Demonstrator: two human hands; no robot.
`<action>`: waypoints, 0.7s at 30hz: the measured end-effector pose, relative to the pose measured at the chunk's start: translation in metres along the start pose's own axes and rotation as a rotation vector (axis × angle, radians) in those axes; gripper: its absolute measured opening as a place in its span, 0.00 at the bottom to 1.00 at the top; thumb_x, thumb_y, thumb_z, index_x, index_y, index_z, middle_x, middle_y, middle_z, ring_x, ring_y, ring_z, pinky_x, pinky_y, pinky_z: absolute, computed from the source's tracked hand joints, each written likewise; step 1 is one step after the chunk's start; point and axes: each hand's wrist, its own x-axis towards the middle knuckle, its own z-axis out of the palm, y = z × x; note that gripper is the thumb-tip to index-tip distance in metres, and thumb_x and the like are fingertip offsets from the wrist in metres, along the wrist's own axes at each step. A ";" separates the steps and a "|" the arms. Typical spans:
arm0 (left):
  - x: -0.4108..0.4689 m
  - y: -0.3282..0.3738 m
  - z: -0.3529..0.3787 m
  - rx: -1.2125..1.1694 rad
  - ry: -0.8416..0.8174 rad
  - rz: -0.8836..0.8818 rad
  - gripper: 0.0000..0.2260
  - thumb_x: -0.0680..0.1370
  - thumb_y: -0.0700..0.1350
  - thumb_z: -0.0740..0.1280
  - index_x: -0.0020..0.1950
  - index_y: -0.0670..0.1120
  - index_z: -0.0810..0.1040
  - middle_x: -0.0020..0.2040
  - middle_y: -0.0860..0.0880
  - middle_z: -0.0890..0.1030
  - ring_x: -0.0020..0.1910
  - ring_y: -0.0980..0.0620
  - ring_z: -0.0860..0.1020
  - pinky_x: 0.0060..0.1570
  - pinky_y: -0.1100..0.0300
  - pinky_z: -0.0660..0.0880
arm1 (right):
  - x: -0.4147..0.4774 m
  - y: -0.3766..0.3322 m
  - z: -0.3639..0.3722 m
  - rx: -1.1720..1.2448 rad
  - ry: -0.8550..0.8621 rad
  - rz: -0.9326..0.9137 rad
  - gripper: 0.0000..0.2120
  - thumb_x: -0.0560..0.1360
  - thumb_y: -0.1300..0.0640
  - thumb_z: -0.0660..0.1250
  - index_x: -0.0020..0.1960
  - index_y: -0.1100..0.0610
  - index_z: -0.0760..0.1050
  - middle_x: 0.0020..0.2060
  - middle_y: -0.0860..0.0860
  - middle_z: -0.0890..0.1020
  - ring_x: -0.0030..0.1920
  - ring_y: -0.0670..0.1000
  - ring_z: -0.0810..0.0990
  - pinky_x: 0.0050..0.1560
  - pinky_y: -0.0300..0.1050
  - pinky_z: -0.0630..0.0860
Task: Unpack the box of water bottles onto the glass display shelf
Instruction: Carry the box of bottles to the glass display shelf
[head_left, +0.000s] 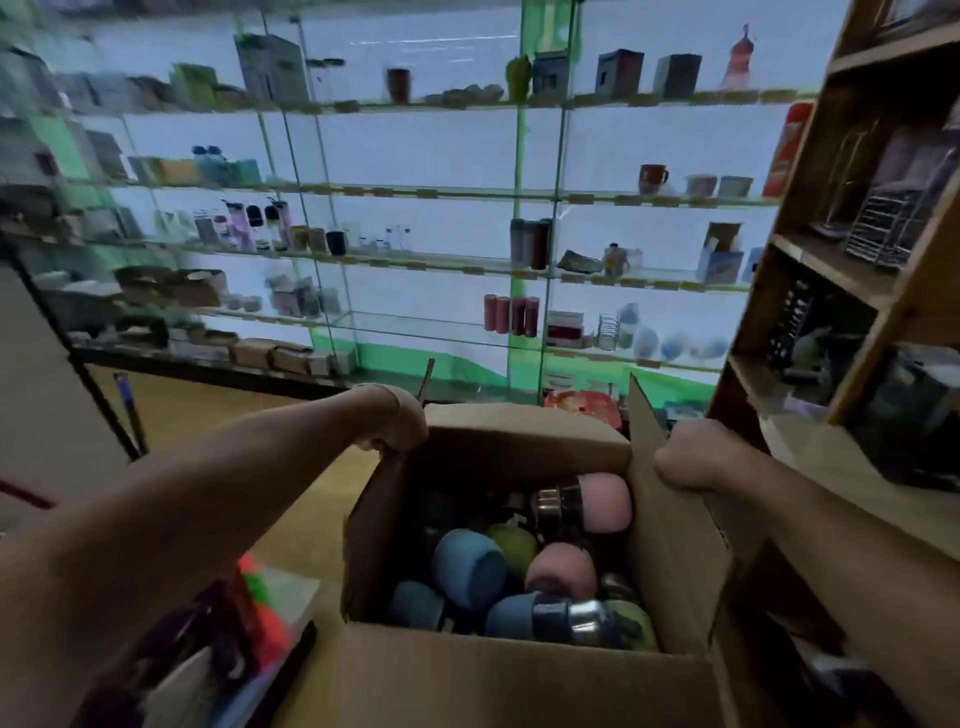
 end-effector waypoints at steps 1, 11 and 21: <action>0.009 -0.006 -0.005 -0.021 0.010 -0.023 0.09 0.75 0.35 0.57 0.35 0.45 0.68 0.32 0.47 0.66 0.26 0.52 0.65 0.18 0.67 0.58 | 0.015 -0.009 -0.002 -0.014 0.012 -0.029 0.07 0.75 0.58 0.62 0.42 0.61 0.71 0.47 0.59 0.78 0.46 0.58 0.79 0.38 0.41 0.71; 0.168 -0.062 -0.052 0.033 -0.033 -0.082 0.06 0.75 0.38 0.57 0.41 0.43 0.72 0.35 0.44 0.71 0.26 0.50 0.66 0.23 0.62 0.61 | 0.178 -0.108 0.016 -0.061 -0.048 -0.110 0.06 0.75 0.58 0.62 0.41 0.60 0.71 0.46 0.58 0.77 0.43 0.56 0.75 0.37 0.39 0.70; 0.319 -0.110 -0.133 0.176 -0.036 -0.026 0.08 0.77 0.36 0.55 0.43 0.39 0.74 0.36 0.42 0.73 0.28 0.48 0.70 0.24 0.61 0.66 | 0.317 -0.216 0.009 -0.067 -0.036 -0.082 0.11 0.76 0.58 0.62 0.52 0.64 0.78 0.54 0.61 0.80 0.54 0.60 0.80 0.47 0.45 0.76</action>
